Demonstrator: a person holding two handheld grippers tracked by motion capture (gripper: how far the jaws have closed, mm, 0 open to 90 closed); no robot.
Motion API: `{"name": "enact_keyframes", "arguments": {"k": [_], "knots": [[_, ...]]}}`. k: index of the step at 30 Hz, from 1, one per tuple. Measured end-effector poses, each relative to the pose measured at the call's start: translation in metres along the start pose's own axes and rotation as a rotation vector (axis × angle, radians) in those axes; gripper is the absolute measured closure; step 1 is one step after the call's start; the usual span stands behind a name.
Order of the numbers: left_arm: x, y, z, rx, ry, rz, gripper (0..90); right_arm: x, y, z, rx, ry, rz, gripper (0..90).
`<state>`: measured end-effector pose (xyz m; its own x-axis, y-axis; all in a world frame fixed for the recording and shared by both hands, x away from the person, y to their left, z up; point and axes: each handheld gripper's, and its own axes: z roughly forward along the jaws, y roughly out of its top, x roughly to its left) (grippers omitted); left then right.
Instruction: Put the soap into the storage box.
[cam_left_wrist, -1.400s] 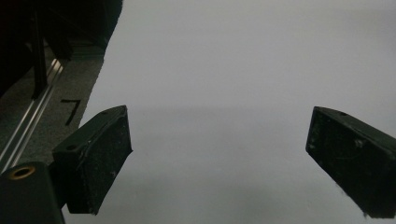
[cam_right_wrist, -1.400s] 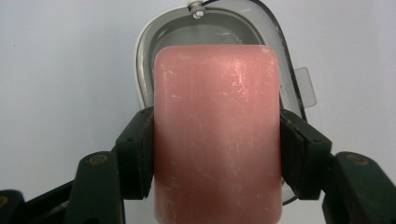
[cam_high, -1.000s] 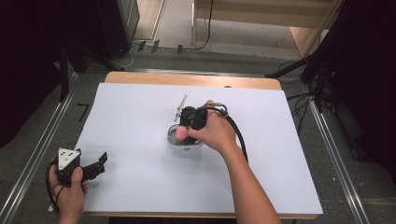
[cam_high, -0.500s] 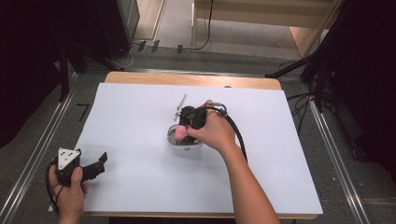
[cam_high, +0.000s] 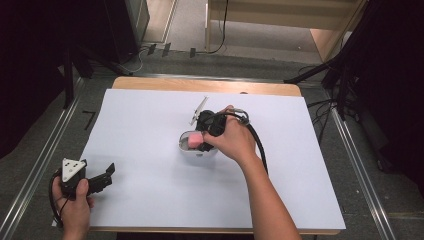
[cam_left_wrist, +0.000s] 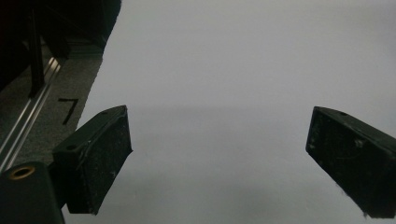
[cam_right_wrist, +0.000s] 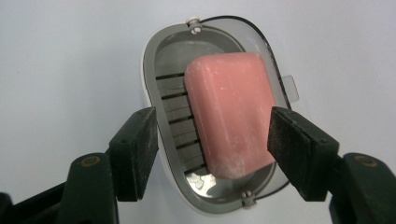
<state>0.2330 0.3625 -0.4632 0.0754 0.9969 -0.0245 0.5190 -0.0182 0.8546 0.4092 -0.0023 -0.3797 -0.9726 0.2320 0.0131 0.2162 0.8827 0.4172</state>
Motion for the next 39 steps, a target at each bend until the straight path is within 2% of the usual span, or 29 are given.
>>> {"name": "enact_keyframes", "arguments": {"k": [8,11,13,17,21,26,27,39], "knots": [[0.0,0.0,0.0,0.003,0.002,0.0,7.3,0.001,-0.014,-0.006,-0.003,-0.027,0.033,27.5],[0.0,0.0,0.0,0.005,0.002,0.002,7.3,0.0,-0.022,-0.008,-0.016,-0.04,0.048,20.9],[0.0,0.0,0.0,0.005,0.002,0.002,7.3,0.0,-0.028,-0.008,-0.018,-0.057,0.068,13.0],[0.0,0.0,0.0,0.005,0.001,0.003,7.3,0.0,-0.04,-0.011,-0.027,-0.086,0.091,5.4],[0.0,0.0,0.0,0.006,0.002,0.003,7.3,-0.001,-0.052,-0.015,-0.039,-0.094,0.123,0.3],[0.0,0.0,0.0,0.006,0.001,0.007,7.3,-0.001,-0.067,-0.019,-0.056,-0.109,0.133,0.0],[0.0,0.0,0.0,0.006,0.002,0.006,7.3,0.0,-0.07,-0.02,-0.05,-0.108,0.152,0.0],[-0.001,0.0,0.0,0.007,0.003,0.01,7.3,0.001,-0.11,-0.019,-0.054,-0.131,0.203,0.0]]}}
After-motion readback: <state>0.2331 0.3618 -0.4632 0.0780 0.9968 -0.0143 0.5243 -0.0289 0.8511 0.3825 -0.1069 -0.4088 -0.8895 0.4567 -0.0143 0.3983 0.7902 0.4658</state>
